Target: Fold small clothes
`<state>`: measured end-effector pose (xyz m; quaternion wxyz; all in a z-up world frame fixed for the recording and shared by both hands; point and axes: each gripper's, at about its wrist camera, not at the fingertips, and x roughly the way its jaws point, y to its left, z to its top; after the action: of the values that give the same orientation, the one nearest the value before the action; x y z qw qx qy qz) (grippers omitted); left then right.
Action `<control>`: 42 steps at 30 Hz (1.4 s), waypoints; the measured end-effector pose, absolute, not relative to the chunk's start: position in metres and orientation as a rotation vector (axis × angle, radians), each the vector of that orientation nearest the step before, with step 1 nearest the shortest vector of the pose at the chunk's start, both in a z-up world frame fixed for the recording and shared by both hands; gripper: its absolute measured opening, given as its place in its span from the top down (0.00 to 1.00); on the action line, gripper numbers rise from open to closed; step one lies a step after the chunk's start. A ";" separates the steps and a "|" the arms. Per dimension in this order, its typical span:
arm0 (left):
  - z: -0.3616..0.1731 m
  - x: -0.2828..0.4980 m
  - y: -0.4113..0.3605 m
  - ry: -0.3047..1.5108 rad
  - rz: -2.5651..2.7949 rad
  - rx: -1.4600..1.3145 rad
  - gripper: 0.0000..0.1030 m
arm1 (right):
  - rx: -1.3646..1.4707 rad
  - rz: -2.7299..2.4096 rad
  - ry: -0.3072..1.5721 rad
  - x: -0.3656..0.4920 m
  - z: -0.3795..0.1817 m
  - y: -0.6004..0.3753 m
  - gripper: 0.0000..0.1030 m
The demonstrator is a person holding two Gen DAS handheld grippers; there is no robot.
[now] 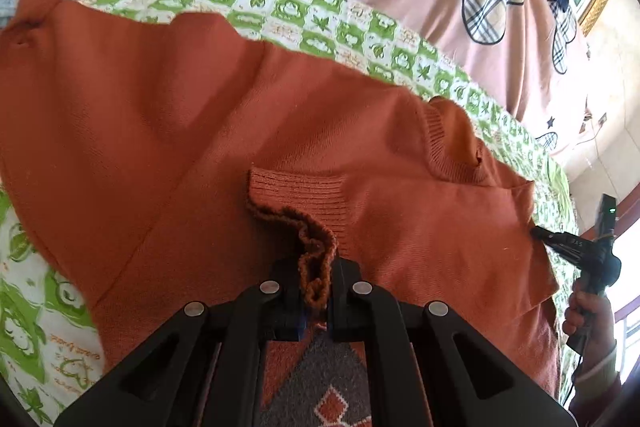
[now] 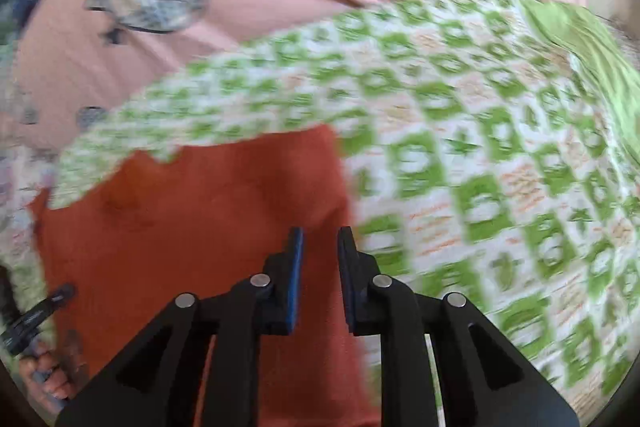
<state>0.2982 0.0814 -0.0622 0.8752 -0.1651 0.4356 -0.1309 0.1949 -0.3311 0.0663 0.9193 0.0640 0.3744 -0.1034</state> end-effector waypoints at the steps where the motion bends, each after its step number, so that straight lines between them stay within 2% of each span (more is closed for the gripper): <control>1: -0.061 0.298 0.082 0.904 -0.275 -0.340 0.95 | 0.139 -0.168 0.801 0.196 0.058 -0.324 0.69; 3: -0.063 0.297 0.080 0.908 -0.270 -0.327 0.95 | 0.129 -0.186 0.887 0.200 0.036 -0.323 0.67; 5: -0.064 0.298 0.078 0.917 -0.263 -0.313 0.95 | 0.126 -0.252 0.903 0.194 0.022 -0.337 0.69; 7: -0.063 0.295 0.080 0.920 -0.270 -0.314 0.94 | 0.202 -0.250 0.869 0.180 0.030 -0.347 0.70; 12: -0.055 0.274 0.107 0.916 -0.240 -0.288 0.91 | 0.219 -0.198 0.816 0.146 0.053 -0.322 0.62; 15: -0.048 0.264 0.137 0.895 -0.181 -0.323 0.91 | 0.218 -0.115 0.830 0.136 0.053 -0.295 0.57; 18: -0.040 0.263 0.164 0.875 -0.113 -0.329 0.91 | 0.214 -0.028 0.869 0.124 0.046 -0.266 0.56; 20: -0.034 0.268 0.183 0.865 -0.055 -0.316 0.85 | 0.197 0.016 0.892 0.118 0.042 -0.250 0.55; 22: -0.025 0.281 0.206 0.850 0.019 -0.298 0.62 | 0.191 0.042 0.908 0.118 0.038 -0.240 0.52; 25: -0.011 0.305 0.236 0.817 0.158 -0.224 0.39 | 0.200 0.050 0.921 0.112 0.034 -0.231 0.51; 27: -0.002 0.326 0.253 0.802 0.247 -0.158 0.28 | 0.214 0.050 0.930 0.114 0.030 -0.227 0.51; 30: 0.006 0.367 0.276 0.786 0.355 -0.055 0.23 | 0.242 0.037 0.942 0.115 0.024 -0.226 0.50; 36: -0.026 0.449 0.295 0.927 0.427 0.134 0.23 | 0.265 0.032 1.003 0.120 0.004 -0.225 0.50; 38: -0.035 0.460 0.300 0.958 0.420 0.134 0.43 | 0.270 0.038 1.009 0.121 0.001 -0.225 0.50; 39: -0.036 0.463 0.303 0.967 0.394 0.115 0.70 | 0.272 0.045 1.002 0.121 0.002 -0.224 0.50; 40: -0.035 0.462 0.305 0.967 0.389 0.108 0.82 | 0.272 0.049 0.996 0.120 0.003 -0.223 0.50; 42: -0.022 0.450 0.306 0.926 0.361 0.076 0.86 | 0.272 0.061 0.976 0.119 0.007 -0.221 0.50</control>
<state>0.4504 0.3056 -0.0225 0.8783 0.0366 0.4441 0.1733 0.1185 -0.2213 0.0073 0.8740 0.1302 0.4673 0.0291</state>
